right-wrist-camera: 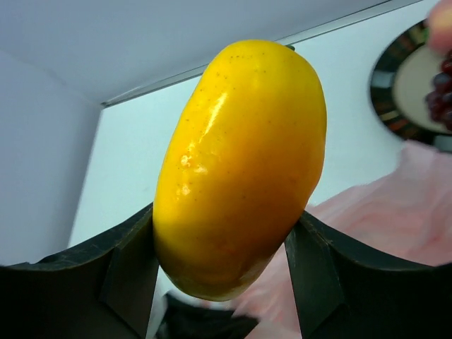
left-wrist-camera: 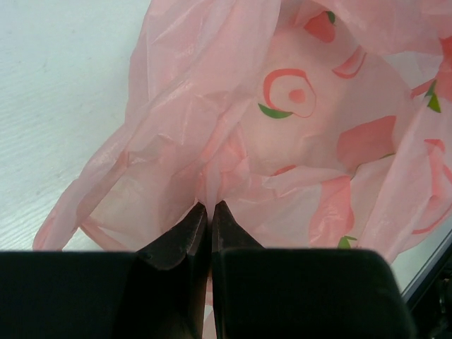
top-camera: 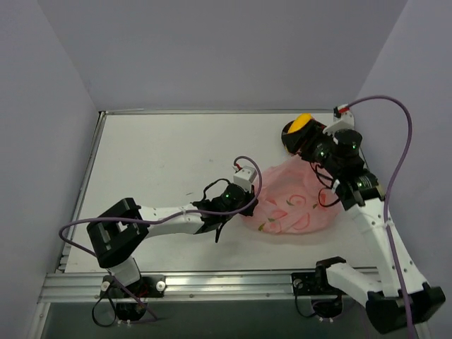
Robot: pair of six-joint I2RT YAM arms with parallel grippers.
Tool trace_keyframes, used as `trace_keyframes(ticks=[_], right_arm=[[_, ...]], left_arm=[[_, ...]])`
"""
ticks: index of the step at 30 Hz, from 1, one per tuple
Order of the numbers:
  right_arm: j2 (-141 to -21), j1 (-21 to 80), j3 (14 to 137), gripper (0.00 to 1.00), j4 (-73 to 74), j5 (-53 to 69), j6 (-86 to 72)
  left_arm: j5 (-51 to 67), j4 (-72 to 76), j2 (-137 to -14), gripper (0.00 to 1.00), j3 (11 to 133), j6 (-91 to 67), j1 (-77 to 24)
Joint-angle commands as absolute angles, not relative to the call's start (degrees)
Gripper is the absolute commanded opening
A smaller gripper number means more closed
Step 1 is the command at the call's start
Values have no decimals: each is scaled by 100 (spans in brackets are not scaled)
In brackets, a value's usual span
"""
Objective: Take the fake fruits out of the plastic bag
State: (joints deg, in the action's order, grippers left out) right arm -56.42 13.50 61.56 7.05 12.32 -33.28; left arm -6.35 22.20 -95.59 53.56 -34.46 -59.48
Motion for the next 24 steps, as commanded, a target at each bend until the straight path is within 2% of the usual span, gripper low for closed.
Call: trace_keyframes(ticks=[1,7,10,24], right_arm=[[-6695,1020,6590,18,405,423,-2463],[-8585,528,7540,19,369,-139,-1267],[-9532,352,8032,19,369,104,-897],[-11434,316,9544,24,790,370,571]], left_arm=[[-923,2092,-9088,2,5274,-3261,-5898],[-730,2048,-9228,2,5370,-2998,-5880],[-642,2013,-9421,2,5519,-2892,-5880],[0,2426,-10546,2,6293,-2795,-6073]])
